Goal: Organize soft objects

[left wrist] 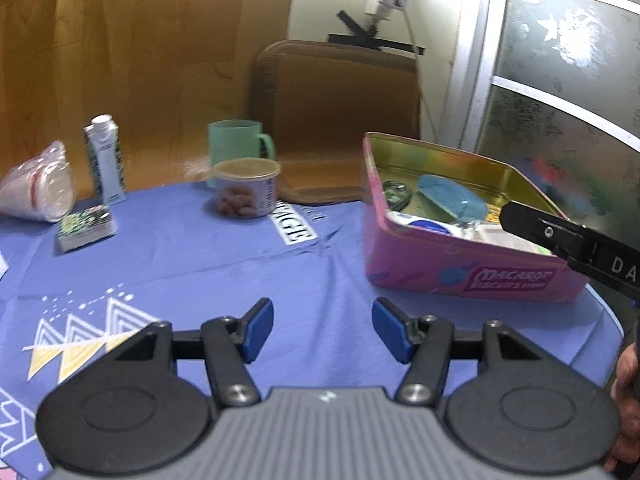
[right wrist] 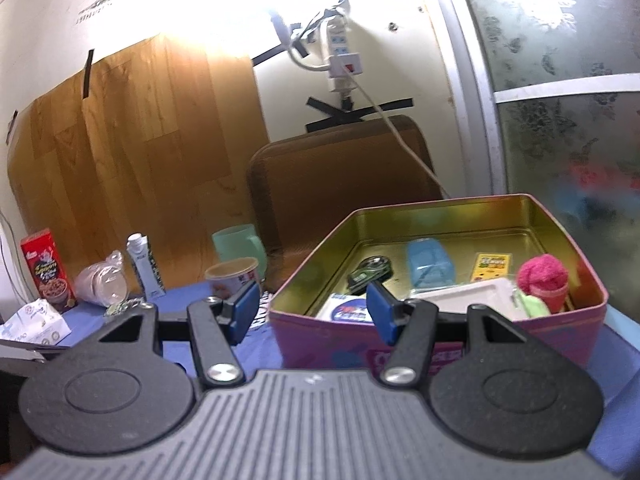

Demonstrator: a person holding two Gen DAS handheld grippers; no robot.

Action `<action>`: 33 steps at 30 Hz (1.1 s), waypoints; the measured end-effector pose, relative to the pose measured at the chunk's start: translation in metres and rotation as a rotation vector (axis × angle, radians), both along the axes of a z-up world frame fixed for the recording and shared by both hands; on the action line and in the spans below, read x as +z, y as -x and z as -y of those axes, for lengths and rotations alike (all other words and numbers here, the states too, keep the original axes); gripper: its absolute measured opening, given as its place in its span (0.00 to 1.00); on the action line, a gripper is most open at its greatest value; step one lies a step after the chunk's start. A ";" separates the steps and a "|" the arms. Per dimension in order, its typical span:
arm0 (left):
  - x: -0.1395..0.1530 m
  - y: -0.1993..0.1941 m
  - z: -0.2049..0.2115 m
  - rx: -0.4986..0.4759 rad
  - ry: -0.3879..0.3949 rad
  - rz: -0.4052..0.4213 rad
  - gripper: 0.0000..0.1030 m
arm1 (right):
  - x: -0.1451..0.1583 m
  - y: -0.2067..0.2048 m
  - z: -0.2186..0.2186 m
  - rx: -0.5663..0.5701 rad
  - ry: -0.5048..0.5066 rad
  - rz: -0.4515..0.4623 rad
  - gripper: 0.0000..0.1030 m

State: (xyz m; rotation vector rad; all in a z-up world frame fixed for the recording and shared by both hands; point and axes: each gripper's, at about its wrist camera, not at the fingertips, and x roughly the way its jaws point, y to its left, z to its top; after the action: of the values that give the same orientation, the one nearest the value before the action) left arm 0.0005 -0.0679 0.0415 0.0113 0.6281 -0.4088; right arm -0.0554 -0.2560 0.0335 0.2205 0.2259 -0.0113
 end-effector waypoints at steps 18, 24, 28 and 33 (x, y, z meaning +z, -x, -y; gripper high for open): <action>-0.018 -0.026 -0.072 0.167 -0.004 -0.020 0.58 | -0.007 -0.024 -0.050 0.107 0.065 -0.037 0.60; -0.040 -0.048 -0.111 0.304 -0.121 0.012 0.58 | -0.025 -0.040 -0.072 0.171 0.078 -0.099 0.60; -0.056 -0.059 -0.139 0.387 -0.135 -0.016 0.61 | -0.037 -0.050 -0.082 0.199 0.078 -0.152 0.60; -0.055 -0.061 -0.142 0.380 -0.115 -0.006 0.66 | -0.049 -0.061 -0.089 0.210 0.073 -0.204 0.60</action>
State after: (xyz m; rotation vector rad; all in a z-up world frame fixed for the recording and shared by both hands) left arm 0.0617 0.0736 -0.0131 -0.0001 0.6429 -0.0052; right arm 0.0051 -0.1672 -0.0154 0.1222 0.4507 0.1667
